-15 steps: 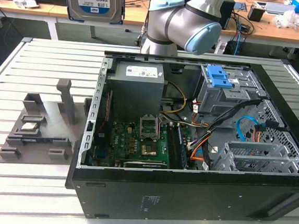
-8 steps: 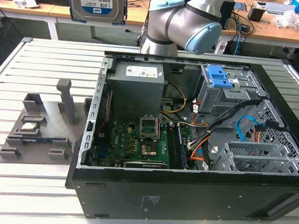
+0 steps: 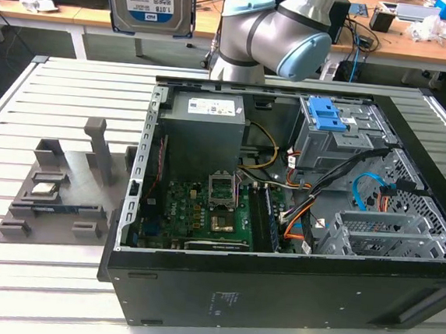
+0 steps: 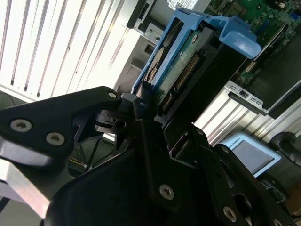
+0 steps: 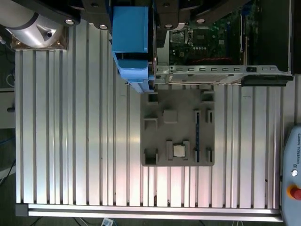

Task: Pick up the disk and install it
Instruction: 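Pick up the disk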

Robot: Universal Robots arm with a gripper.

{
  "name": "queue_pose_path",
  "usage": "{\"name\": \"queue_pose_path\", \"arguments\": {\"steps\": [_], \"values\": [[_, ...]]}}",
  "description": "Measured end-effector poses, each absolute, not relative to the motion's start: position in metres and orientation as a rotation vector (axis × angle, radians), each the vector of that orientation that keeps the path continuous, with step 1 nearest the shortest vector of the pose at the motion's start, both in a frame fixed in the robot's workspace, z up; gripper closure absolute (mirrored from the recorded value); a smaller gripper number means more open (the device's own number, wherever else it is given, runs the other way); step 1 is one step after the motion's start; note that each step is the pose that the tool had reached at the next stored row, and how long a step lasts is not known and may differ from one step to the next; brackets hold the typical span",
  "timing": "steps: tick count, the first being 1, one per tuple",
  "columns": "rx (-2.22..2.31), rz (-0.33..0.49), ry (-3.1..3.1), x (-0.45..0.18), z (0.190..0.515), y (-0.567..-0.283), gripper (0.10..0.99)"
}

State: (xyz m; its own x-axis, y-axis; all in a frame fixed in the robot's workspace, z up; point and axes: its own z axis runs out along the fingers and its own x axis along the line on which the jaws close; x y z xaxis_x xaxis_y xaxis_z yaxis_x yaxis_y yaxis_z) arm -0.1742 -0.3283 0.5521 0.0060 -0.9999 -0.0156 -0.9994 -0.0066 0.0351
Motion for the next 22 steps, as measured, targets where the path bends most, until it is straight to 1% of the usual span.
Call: {"name": "queue_pose_path", "arguments": {"steps": [6,9,11,22], "values": [[2.218,-0.056,-2.204,-0.168,0.551,-0.328,0.722],[2.218,-0.055,-2.204,-0.153,0.547,-0.329,0.722],[2.217,-0.054,-2.203,-0.145,0.543,-0.334,0.722],[2.217,-0.052,-2.202,-0.137,0.541,-0.345,0.722]]}}
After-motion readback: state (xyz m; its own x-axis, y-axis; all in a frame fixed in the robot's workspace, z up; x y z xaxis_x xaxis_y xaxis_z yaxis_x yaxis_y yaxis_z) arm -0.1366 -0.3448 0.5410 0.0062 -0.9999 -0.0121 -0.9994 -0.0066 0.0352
